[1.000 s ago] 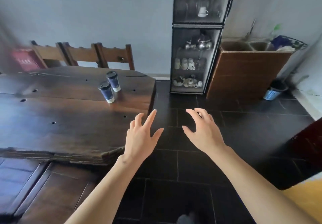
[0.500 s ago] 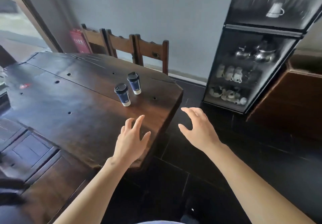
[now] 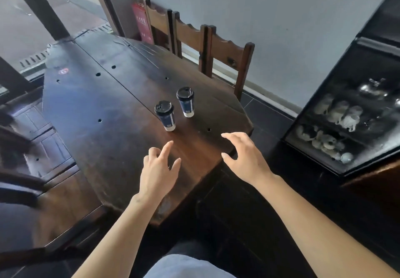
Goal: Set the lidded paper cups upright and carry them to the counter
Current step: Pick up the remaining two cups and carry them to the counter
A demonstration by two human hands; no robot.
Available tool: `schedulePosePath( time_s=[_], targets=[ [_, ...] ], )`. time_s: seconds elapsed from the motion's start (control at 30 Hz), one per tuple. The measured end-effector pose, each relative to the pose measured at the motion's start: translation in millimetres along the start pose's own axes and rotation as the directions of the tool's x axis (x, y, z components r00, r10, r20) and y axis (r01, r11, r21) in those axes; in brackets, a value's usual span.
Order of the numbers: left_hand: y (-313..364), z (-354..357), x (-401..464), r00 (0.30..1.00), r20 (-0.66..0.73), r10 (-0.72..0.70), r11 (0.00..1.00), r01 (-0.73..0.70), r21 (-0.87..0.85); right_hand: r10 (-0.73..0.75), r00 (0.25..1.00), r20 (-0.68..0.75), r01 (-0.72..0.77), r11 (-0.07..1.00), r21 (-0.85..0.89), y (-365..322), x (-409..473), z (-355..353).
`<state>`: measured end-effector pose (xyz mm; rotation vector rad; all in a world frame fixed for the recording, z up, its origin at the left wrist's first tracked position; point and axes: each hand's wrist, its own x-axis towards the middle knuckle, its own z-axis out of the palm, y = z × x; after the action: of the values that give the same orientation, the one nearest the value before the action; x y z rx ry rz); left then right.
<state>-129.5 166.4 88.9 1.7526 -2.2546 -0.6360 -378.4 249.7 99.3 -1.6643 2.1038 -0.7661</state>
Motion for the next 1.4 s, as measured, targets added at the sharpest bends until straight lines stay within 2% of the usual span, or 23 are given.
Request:
schedulePosePath(
  time_s=[0.3,0.5,0.67,0.83,0.97,1.13,1.27,1.4],
  targets=[
    [-5.4,46.9,110.5,0.978,0.044,-0.202,0.973,0.205,-0.107,-0.089,0.979,0.181,0.094,0.995,-0.02,48.3,145.8,19.1],
    [-7.3,55.7,162.4,0.959,0.043,-0.28,0.95,0.283,-0.13,-0.111,0.95,0.291,0.12,0.993,-0.011,59.6,228.8,28.6],
    [-9.3,65.6,182.5,0.924,0.055,-0.378,0.901,0.381,-0.206,-0.125,0.891,0.435,0.145,0.989,-0.012,77.7,277.1,50.3],
    [12.7,86.6,184.5,0.87,0.055,-0.491,0.832,0.486,-0.268,-0.172,0.782,0.599,0.267,0.961,-0.073,104.0,321.2,66.5],
    [34.2,100.5,181.0,0.798,0.029,-0.601,0.753,0.579,-0.312,-0.256,0.784,0.565,0.313,0.95,-0.004,113.6,353.4,65.7],
    [42.0,104.4,204.9,0.782,-0.049,-0.621,0.751,0.575,-0.325,-0.348,0.785,0.512,0.395,0.919,0.019,106.6,401.7,69.8],
    [28.4,97.2,226.5,0.816,-0.054,-0.575,0.797,0.544,-0.264,-0.474,0.674,0.567,0.586,0.81,-0.019,99.2,427.5,82.7],
    [11.3,86.6,247.8,0.77,-0.008,-0.638,0.753,0.622,-0.214,-0.51,0.588,0.627,0.66,0.751,-0.008,96.0,447.7,97.9]
  ],
)
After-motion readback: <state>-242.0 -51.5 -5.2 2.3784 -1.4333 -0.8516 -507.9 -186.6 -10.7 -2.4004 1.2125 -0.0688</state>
